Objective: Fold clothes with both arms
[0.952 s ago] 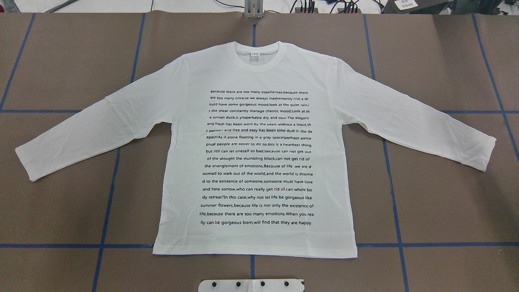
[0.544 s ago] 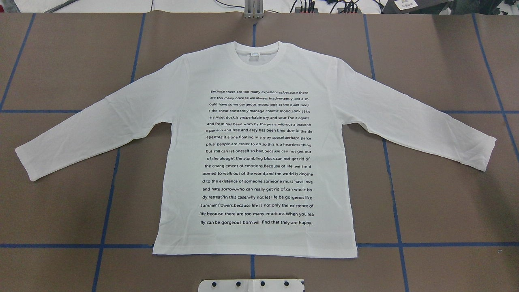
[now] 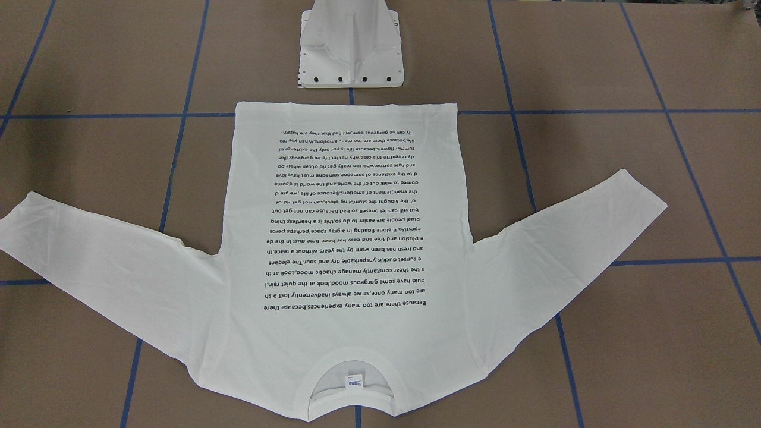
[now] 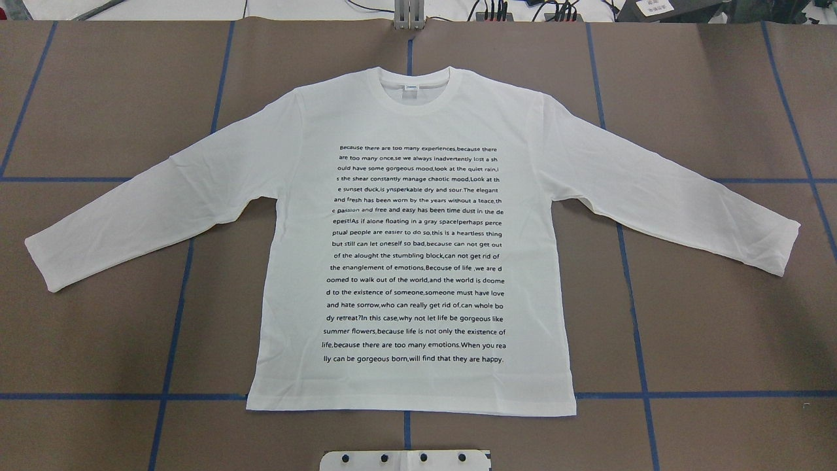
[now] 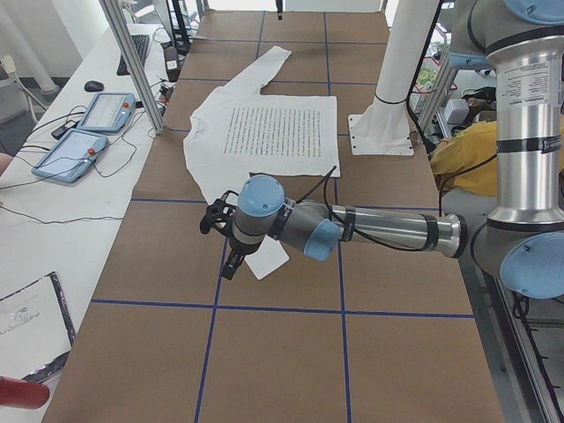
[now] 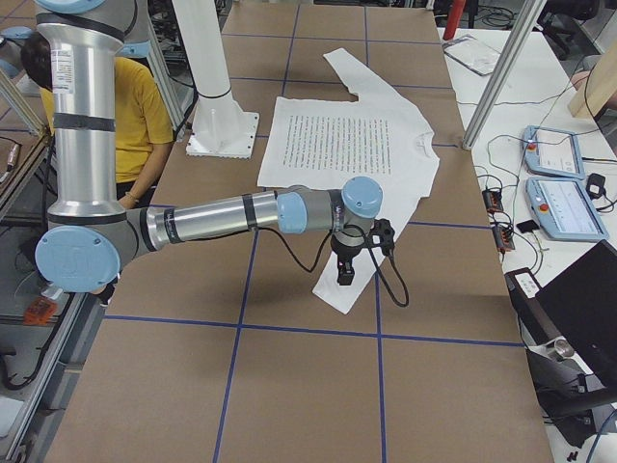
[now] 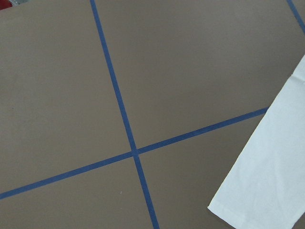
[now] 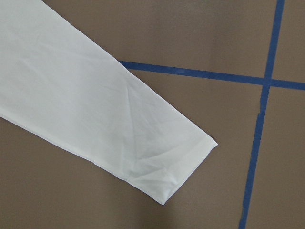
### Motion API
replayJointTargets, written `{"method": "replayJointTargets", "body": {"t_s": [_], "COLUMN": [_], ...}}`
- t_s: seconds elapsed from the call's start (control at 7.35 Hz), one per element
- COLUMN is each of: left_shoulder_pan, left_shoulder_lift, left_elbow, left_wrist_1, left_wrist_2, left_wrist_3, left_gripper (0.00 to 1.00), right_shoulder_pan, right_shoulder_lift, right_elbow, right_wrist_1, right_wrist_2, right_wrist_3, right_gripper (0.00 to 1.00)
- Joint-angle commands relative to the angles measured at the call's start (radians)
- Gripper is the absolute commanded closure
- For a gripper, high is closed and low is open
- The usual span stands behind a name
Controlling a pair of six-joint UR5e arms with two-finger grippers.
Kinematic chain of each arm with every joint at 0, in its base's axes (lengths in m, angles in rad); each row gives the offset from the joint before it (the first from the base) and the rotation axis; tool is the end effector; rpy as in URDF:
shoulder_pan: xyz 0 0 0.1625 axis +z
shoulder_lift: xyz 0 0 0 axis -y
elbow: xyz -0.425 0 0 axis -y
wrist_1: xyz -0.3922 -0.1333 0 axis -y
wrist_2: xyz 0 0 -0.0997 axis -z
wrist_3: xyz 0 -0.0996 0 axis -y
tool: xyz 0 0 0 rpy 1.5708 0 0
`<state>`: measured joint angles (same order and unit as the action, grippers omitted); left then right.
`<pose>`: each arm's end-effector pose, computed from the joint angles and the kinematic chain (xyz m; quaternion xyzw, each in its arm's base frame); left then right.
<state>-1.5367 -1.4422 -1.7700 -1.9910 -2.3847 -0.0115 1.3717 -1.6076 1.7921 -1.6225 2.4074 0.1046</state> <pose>-0.0453 -0.4587 0.5696 0.2143 0.3889 0.1062 0.8897 -0.0363 -0.4799 0.5682 -0.0014 -0.4098 -0.0700 0.9095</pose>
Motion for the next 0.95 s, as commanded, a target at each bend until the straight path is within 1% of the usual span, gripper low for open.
{"method": "replayJointTargets", "body": {"t_s": [0.0,0.14,0.27,0.41,0.54,0.82], "left_shoulder_pan": [0.007,0.009,0.009,0.010,0.009,0.009], "left_shoulder_lift": [0.008,0.008,0.009,0.009,0.009,0.011], "left_elbow": [-0.005,-0.005,-0.005,-0.005,-0.005,-0.008], "left_wrist_1": [-0.045,-0.046,-0.046,-0.046,-0.046,-0.046], "left_wrist_2": [-0.057,-0.057,-0.059,-0.059,-0.059,-0.059], "left_wrist_3": [-0.095,-0.096,-0.097,-0.099,-0.099,-0.099], "left_gripper": [0.00,0.00,0.00,0.00,0.00,0.00], "right_shoulder_pan": [-0.084,-0.120,-0.129,-0.131,-0.131,-0.131], "right_shoulder_lift": [0.004,0.006,0.008,0.009,0.049,0.061], "right_elbow": [-0.074,-0.121,-0.208,-0.286,-0.375,-0.419], "right_wrist_1": [0.183,0.293,0.409,0.500,0.548,0.555], "right_wrist_2": [-0.010,-0.043,-0.048,-0.051,-0.048,-0.047], "right_wrist_3": [0.204,0.322,0.383,0.385,0.394,0.547], "right_gripper": [0.00,0.01,0.10,0.11,0.11,0.11]}}
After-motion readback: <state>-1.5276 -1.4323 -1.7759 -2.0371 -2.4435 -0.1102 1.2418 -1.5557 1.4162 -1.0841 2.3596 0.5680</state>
